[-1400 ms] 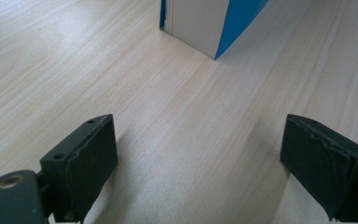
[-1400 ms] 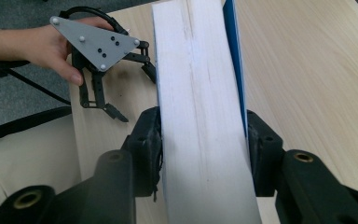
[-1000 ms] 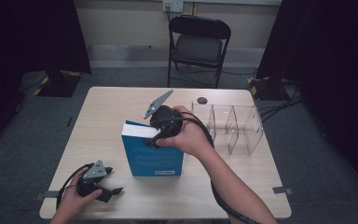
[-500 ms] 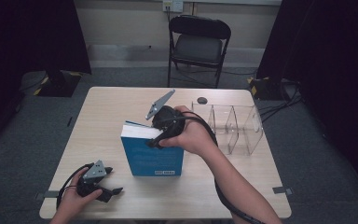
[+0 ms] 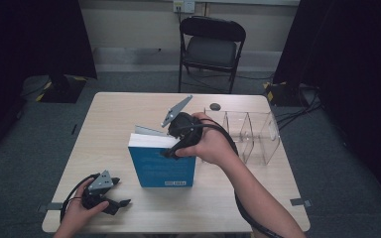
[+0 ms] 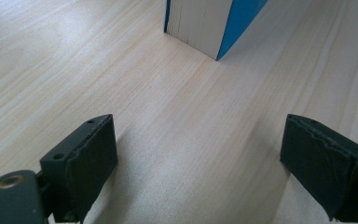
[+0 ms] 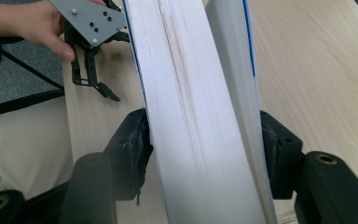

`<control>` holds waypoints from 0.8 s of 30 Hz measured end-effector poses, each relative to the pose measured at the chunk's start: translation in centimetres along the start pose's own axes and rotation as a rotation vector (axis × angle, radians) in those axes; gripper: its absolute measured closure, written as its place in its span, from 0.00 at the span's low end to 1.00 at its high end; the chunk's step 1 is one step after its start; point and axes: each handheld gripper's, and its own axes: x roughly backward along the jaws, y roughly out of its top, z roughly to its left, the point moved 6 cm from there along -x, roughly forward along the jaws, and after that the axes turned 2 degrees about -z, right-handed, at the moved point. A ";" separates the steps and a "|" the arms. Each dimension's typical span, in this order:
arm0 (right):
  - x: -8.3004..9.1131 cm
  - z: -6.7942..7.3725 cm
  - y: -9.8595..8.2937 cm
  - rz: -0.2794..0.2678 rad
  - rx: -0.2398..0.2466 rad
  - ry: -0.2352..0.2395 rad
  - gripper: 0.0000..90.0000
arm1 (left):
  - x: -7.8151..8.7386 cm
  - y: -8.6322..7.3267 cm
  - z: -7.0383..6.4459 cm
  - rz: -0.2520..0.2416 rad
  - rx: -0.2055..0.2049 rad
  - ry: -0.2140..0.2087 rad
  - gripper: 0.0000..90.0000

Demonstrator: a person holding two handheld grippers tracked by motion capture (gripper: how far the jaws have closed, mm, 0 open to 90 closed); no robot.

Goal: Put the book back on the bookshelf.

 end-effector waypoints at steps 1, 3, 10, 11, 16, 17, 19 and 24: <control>0.0 0.0 -0.1 0.006 -0.005 -0.004 0.47 | 0.0 0.0 0.0 0.001 0.000 0.001 0.11; 0.0 -0.1 -0.5 0.021 -0.012 0.001 0.46 | 0.0 0.0 0.0 0.001 0.000 0.001 0.11; -0.1 -0.3 -1.5 0.035 -0.024 0.004 0.47 | 0.0 0.0 0.0 0.000 0.000 0.001 0.11; -0.1 -0.3 -1.5 0.035 -0.024 0.004 0.47 | 0.0 0.0 0.0 0.000 0.000 0.001 0.11; -0.3 -0.3 -1.6 0.038 -0.022 0.004 0.47 | 0.0 0.0 0.0 0.000 0.000 0.001 0.11; -0.4 -0.2 -1.6 0.046 -0.028 0.007 0.47 | 0.0 0.0 0.0 0.000 0.000 0.001 0.11; -0.8 -0.2 -1.6 0.048 -0.019 0.011 0.47 | 0.0 0.0 0.0 0.000 0.000 0.001 0.11; -1.2 -0.4 -1.8 0.045 -0.029 0.018 0.46 | 0.0 0.0 0.0 0.000 0.001 0.000 0.11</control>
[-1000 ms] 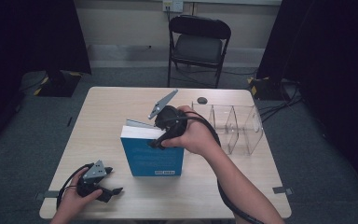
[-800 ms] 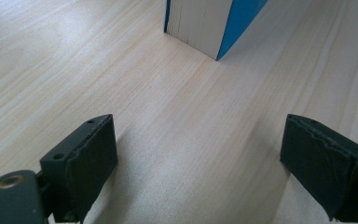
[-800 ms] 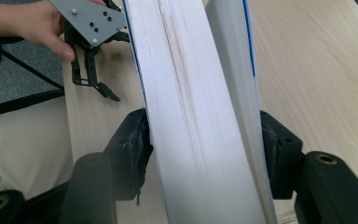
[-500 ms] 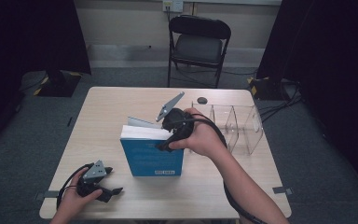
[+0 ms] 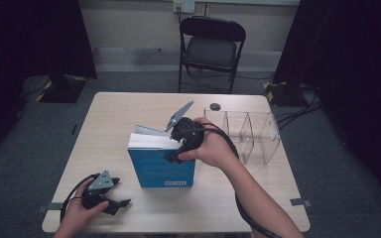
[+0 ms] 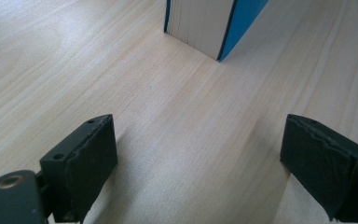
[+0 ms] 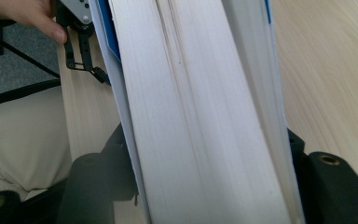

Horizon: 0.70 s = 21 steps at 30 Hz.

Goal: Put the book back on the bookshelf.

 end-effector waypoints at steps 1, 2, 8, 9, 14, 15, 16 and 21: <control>0.0 0.0 0.0 -0.003 -0.001 -0.001 0.46 | 0.0 0.0 0.0 0.000 0.000 0.000 0.11; 0.0 -0.1 0.0 -0.001 -0.006 -0.005 0.46 | 0.0 0.0 0.0 0.000 -0.001 0.000 0.11; -0.2 -0.2 -0.2 0.038 0.036 -0.021 0.47 | 0.0 0.0 0.0 0.003 -0.009 0.001 0.10; -0.2 -0.2 -0.2 0.038 0.036 -0.021 0.47 | 0.0 0.0 0.0 0.002 -0.008 0.001 0.10; -0.2 -0.2 -0.2 0.063 0.052 -0.037 0.47 | -0.1 0.0 -0.1 0.002 0.000 -0.004 0.09; -0.2 -0.2 -0.2 0.063 0.052 -0.037 0.47 | -0.1 0.0 -0.1 0.002 0.000 -0.004 0.08; -0.3 -0.2 -0.2 0.074 0.063 -0.047 0.46 | -0.1 0.0 -0.1 0.006 -0.008 0.000 0.08; -0.5 0.0 -0.3 0.145 0.070 -0.055 0.46 | -0.2 0.0 -0.1 0.010 -0.003 -0.005 0.07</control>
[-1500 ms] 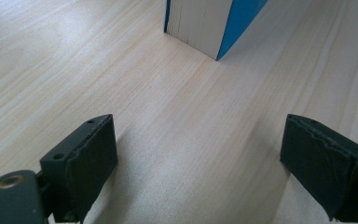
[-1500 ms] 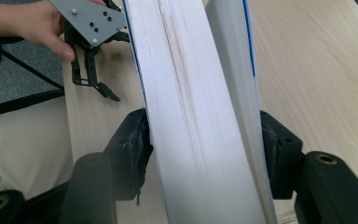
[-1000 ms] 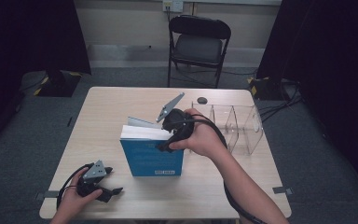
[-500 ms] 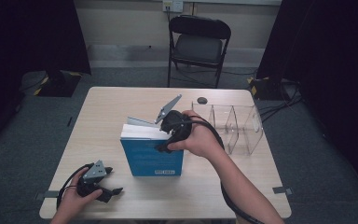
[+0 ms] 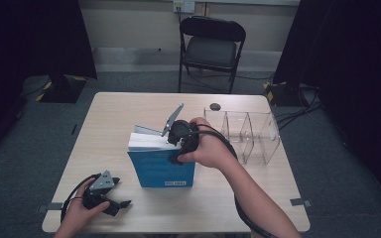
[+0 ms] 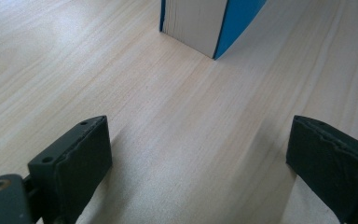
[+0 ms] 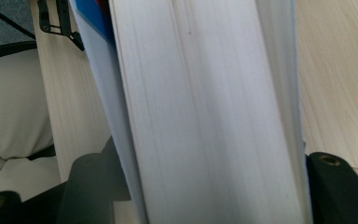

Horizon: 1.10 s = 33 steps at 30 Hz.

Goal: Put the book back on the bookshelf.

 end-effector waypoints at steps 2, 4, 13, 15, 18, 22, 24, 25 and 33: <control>-0.1 0.0 0.0 0.015 0.002 -0.017 0.42 | 0.0 0.0 0.0 0.001 -0.001 0.001 0.06; -0.3 -0.1 0.0 0.026 0.009 -0.051 0.37 | 0.0 0.0 0.0 0.000 -0.002 -0.002 0.06; -0.6 -0.3 -0.1 0.080 0.026 -0.080 0.35 | -0.1 0.0 0.0 0.003 -0.007 -0.002 0.05; -0.5 -0.3 -0.1 0.099 0.027 -0.057 0.40 | 0.0 0.0 0.0 0.014 -0.004 -0.004 0.05; -0.4 -0.2 -0.1 0.105 0.025 -0.033 0.46 | 0.0 0.0 0.0 0.015 -0.006 -0.004 0.05; -0.2 0.2 0.0 0.130 0.027 0.040 0.58 | -0.1 0.0 0.0 0.004 -0.005 -0.004 0.05; -0.1 0.4 0.0 0.135 0.024 0.058 0.61 | -0.1 0.0 0.0 0.004 -0.007 -0.002 0.05; -0.1 0.5 0.0 0.133 0.030 0.075 0.63 | -0.1 0.0 0.0 0.003 -0.003 -0.006 0.05; 0.1 0.6 -0.1 0.123 0.014 0.057 0.67 | 0.0 0.0 0.0 0.017 -0.006 -0.005 0.04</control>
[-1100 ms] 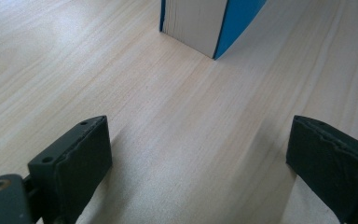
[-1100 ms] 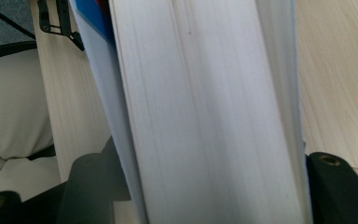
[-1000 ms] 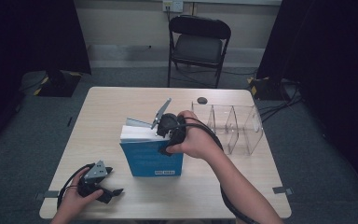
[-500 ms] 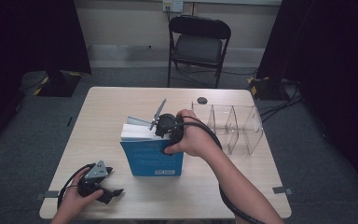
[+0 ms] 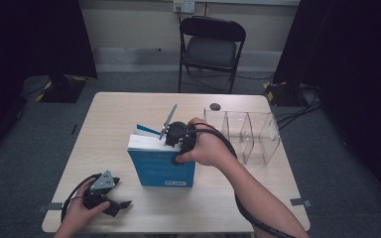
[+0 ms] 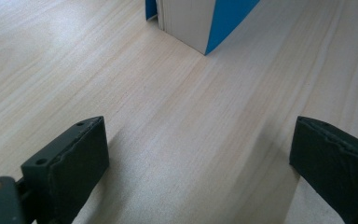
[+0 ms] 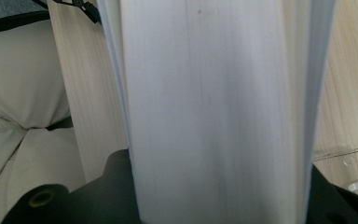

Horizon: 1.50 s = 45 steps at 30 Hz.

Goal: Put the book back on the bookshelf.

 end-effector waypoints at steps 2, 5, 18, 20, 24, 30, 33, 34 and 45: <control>0.0 0.1 0.0 0.007 -0.006 -0.008 0.68 | 0.0 0.0 0.0 -0.001 0.000 0.000 0.04; 0.1 0.1 0.0 0.014 -0.020 0.008 0.68 | 0.0 0.0 0.0 0.000 0.000 -0.001 0.04; 0.7 1.3 -1.3 0.022 -0.066 0.027 0.66 | 0.0 0.0 0.0 -0.001 0.000 0.002 0.04; 0.6 1.2 -1.3 0.028 -0.077 0.035 0.64 | -0.1 0.0 0.0 -0.013 0.003 0.003 0.04; -0.4 1.1 -1.5 0.086 -0.067 0.046 0.63 | 0.0 0.0 0.0 0.001 -0.005 0.003 0.04; -0.4 1.0 -1.5 0.067 -0.057 0.038 0.67 | 0.0 0.0 0.0 -0.001 0.000 0.001 0.04; -0.3 1.2 -1.5 0.072 -0.068 0.037 0.67 | 0.0 0.0 0.0 -0.002 0.000 0.001 0.04; -0.3 1.2 -1.5 0.064 -0.060 0.030 0.67 | 0.0 0.0 0.0 -0.001 -0.001 0.001 0.04; 0.0 1.5 -1.8 0.068 -0.117 0.011 0.68 | 0.1 -0.1 0.0 0.002 -0.007 0.006 0.04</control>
